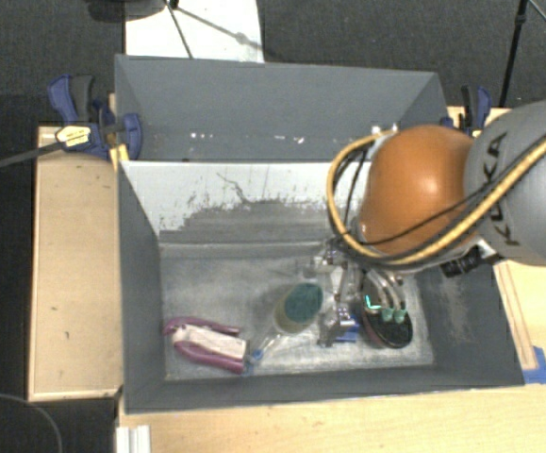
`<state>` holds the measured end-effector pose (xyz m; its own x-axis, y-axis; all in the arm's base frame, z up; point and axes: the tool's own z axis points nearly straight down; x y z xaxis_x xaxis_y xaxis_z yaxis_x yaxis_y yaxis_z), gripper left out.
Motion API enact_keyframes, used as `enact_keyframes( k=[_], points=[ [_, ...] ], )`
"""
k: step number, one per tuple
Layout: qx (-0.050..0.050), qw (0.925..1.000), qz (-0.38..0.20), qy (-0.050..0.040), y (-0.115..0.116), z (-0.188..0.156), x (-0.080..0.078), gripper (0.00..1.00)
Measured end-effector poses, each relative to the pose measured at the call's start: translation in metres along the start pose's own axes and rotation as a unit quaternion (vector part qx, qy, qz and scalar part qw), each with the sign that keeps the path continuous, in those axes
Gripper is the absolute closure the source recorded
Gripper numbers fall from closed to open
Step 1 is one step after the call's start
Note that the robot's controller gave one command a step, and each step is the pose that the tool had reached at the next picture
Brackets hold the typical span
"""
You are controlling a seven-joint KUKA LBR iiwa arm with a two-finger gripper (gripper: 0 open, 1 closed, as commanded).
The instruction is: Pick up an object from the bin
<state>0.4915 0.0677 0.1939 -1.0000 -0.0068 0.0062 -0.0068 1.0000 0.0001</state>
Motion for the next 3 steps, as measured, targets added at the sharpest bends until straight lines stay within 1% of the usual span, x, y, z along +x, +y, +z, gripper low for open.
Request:
enact_keyframes(
  k=[1,2,3],
  points=[
    [0.001,0.9991,-0.041,-0.0048,0.021,0.122,-0.049,0.00],
    [0.000,0.9992,-0.039,-0.0079,0.021,0.120,-0.050,1.00],
    [-0.001,1.0000,-0.005,-0.0085,0.018,-0.015,-0.050,1.00]
  ],
)
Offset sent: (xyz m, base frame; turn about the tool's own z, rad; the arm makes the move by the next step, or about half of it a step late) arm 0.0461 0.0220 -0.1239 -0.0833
